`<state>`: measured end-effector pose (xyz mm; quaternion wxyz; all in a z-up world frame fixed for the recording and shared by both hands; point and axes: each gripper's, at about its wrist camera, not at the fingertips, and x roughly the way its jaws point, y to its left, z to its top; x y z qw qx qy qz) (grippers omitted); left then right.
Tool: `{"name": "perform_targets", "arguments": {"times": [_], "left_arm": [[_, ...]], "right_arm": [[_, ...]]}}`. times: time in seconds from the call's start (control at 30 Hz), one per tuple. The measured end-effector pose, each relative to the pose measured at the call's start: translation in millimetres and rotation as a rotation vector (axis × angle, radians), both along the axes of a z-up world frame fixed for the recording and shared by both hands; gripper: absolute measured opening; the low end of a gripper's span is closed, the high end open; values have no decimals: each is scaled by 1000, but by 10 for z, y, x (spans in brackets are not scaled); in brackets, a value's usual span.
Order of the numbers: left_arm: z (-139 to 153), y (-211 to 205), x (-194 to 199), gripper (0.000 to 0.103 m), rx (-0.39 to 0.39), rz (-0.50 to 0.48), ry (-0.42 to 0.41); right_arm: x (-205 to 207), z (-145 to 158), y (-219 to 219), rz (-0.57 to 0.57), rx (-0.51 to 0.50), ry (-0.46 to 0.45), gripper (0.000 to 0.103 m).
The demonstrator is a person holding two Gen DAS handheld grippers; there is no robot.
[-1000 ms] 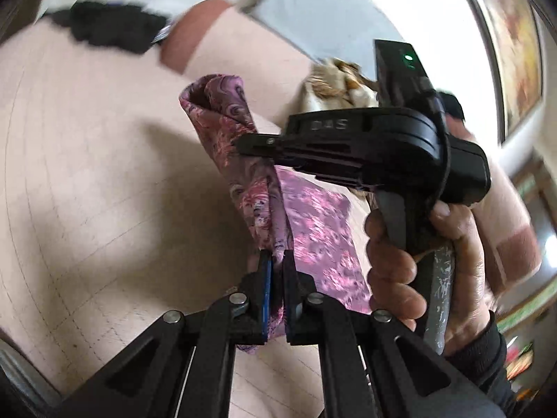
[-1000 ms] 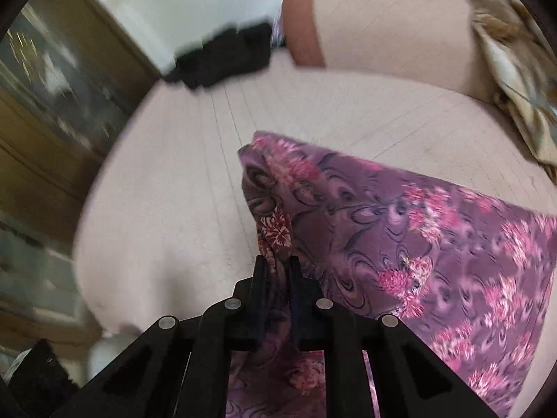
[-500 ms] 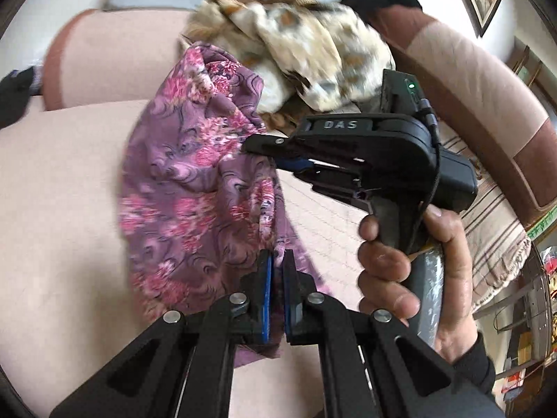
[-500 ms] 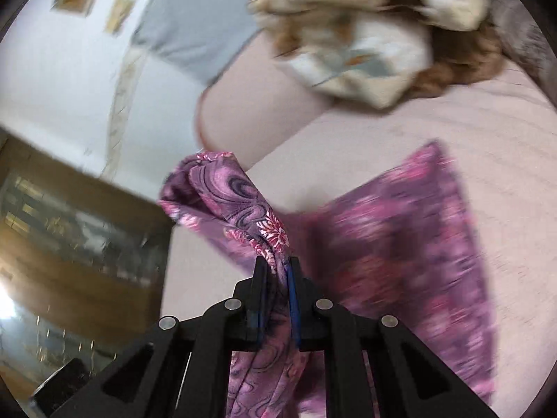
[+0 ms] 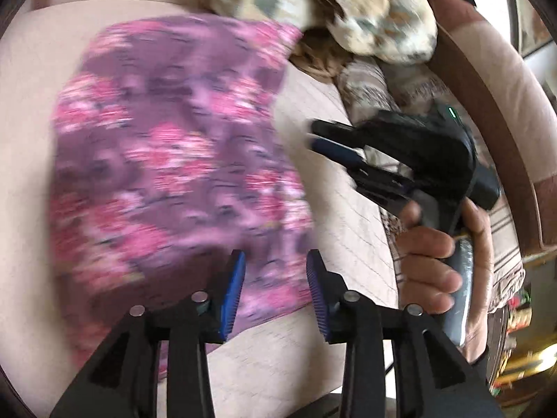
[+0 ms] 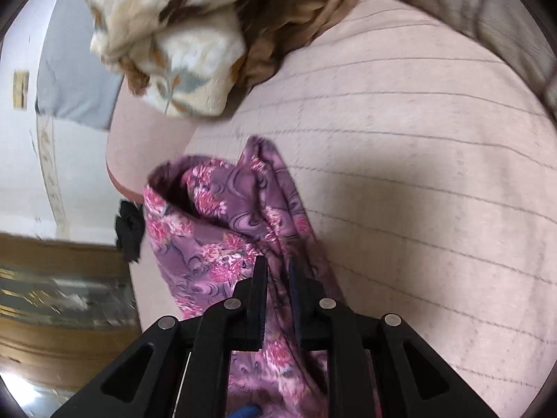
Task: Fold small clothes
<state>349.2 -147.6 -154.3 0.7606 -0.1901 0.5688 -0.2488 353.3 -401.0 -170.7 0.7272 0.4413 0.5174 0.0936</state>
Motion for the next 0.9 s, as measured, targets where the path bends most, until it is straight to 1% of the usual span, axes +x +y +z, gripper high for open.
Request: {"name": "perform_targets", "arguments": {"times": [0.03,0.07,0.1,0.13,0.2,0.27,0.3,0.33,0.37,0.4,0.43,0.47,0.5,0.57,0.6,0.63,0.7,0.77,0.8,0.87,0.9], "left_arm": [[30,123,-33,36,7,26,-2],[52,219,-52,38,10,44,-5],[79,312,-63,40,9,61,-9],[112,414,-58,43,6,86,-11],[144,500,18,45,9,119,-10],[191,609,37,48,4,149,-9],[186,608,108,50,4,161,-10],[195,609,140,50,9,168,-13],[197,607,175,50,23,175,-18],[190,619,175,50,35,181,-19],[189,625,197,50,46,186,-18],[182,616,203,50,50,184,-17],[206,622,205,50,51,178,-22],[281,524,257,52,68,152,-49],[315,482,280,53,77,139,-64],[338,396,341,57,92,126,-79],[343,232,476,58,119,108,-89],[319,40,658,58,127,89,-77],[304,-50,750,58,126,82,-66],[256,-208,970,57,135,91,-40],[234,-250,1057,57,125,103,-32]], "right_arm": [[-48,30,-27,-4,6,-1,38],[-81,73,-28,-2,2,-4,48],[-145,140,-10,12,-15,-14,61],[-207,187,-3,30,-29,-27,64],[-359,326,166,107,-78,-52,64],[-478,358,326,155,-148,-48,64],[-530,337,417,177,-186,-38,64],[-550,280,496,201,-229,-20,59],[-552,172,611,250,-292,6,51],[-547,82,691,292,-330,28,18],[-561,-8,728,324,-346,52,9],[-580,-44,712,327,-337,63,9],[-605,11,665,318,-332,54,8],[-690,223,546,302,-371,22,8],[-710,266,533,312,-402,19,8],[-730,264,534,335,-416,24,8],[-700,109,584,360,-423,82,8],[-681,-52,707,420,-458,131,8],[-672,-87,726,427,-472,140,9],[-685,-49,720,430,-475,131,13],[-699,-51,698,436,-485,135,17]]}}
